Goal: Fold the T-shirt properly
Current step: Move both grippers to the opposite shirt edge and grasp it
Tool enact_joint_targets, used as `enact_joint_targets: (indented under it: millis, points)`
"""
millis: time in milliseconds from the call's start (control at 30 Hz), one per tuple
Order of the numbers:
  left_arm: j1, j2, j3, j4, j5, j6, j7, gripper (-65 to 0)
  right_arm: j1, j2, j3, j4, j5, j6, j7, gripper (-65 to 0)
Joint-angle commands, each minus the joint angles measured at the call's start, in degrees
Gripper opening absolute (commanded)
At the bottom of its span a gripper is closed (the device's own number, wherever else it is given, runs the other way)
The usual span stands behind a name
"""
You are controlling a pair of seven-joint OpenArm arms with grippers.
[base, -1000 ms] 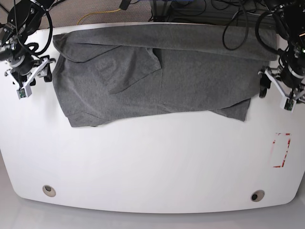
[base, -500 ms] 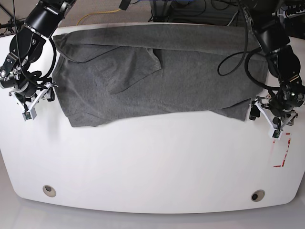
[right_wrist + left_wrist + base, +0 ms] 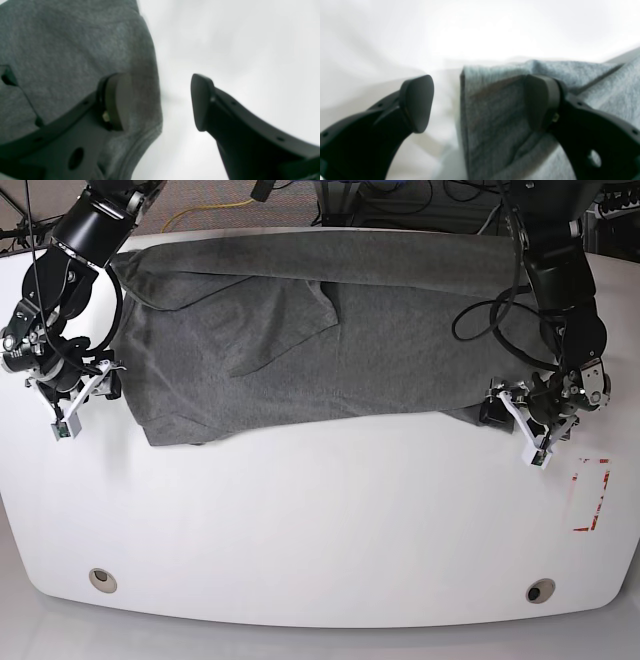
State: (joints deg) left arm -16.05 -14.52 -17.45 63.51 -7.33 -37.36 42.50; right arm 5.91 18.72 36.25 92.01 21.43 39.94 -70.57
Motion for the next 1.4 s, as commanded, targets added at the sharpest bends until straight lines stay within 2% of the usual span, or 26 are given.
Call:
enact_joint_targets:
  millis: [0, 33, 67, 133, 233, 267, 533, 700, 967, 1133, 1233, 1267, 1367]
  points:
    - [-1.40, -0.90, -0.17, -1.57, -0.36, -0.04, -0.52, -18.6, 1.08, 1.54, 0.28, -0.80, 0.59, 0.06, 2.21, -29.3]
    - [-1.57, -0.90, -0.17, -2.19, -0.36, -0.04, -0.87, -21.8, 1.25, 1.54, 0.19, -1.33, 0.59, 0.06, 2.74, -29.3]
    - [-1.57, -0.90, -0.17, -2.80, -0.36, -0.04, -1.75, -28.1, 2.22, 1.54, 0.19, -2.03, 0.59, 0.06, 3.53, -29.3]
    - [-1.13, -0.90, -0.17, -3.07, -0.18, -0.04, -4.04, -44.6, 3.80, 1.46, 0.19, -4.40, 0.06, 0.06, 5.11, -29.3]
    - [-1.04, -0.90, -0.17, -3.15, -0.01, 0.22, -5.53, -61.2, 6.88, 1.28, 0.19, -8.89, -1.61, 0.06, 7.31, -29.3]
    - [-0.96, -0.90, -0.17, -3.15, -0.01, 0.31, -5.53, -64.6, 8.20, 1.28, 0.19, -10.73, -2.31, 0.06, 7.93, -29.3]
    - [-0.87, -0.90, -0.17, -2.80, -0.27, 0.05, -5.80, -65.0, 18.04, 1.02, -0.43, -27.96, -7.41, 0.06, 13.20, -28.9]
    - [-0.87, -0.99, -0.17, -2.80, -0.27, -0.04, -5.80, -65.0, 20.68, 1.02, -6.76, -36.05, -7.06, 0.06, 18.57, -29.2]
    - [-0.78, -1.08, -0.17, -2.80, -0.36, -0.04, -5.80, -65.0, 21.47, -3.03, -8.07, -38.86, -7.67, 0.06, 21.64, -29.2]
    - [-0.78, -1.08, -0.35, -2.80, -0.36, -0.04, -5.80, -65.0, 21.30, -3.73, -8.16, -38.86, -7.67, 0.06, 22.26, -30.8]
    - [-1.04, -1.17, -0.44, -2.80, -0.36, -0.04, -5.89, -65.0, 21.30, -3.73, -8.16, -38.86, -7.67, 0.06, 22.43, -42.2]
    - [-1.22, -1.26, -0.53, -2.80, -0.36, -0.04, -5.89, -65.0, 21.38, -3.56, -8.16, -38.86, -7.76, 0.06, 22.43, -49.3]
    - [-1.31, -1.26, -0.88, -2.71, -0.36, 0.05, -5.97, -65.0, 21.47, -3.20, -8.25, -38.86, -7.76, 0.06, 22.43, -65.0]
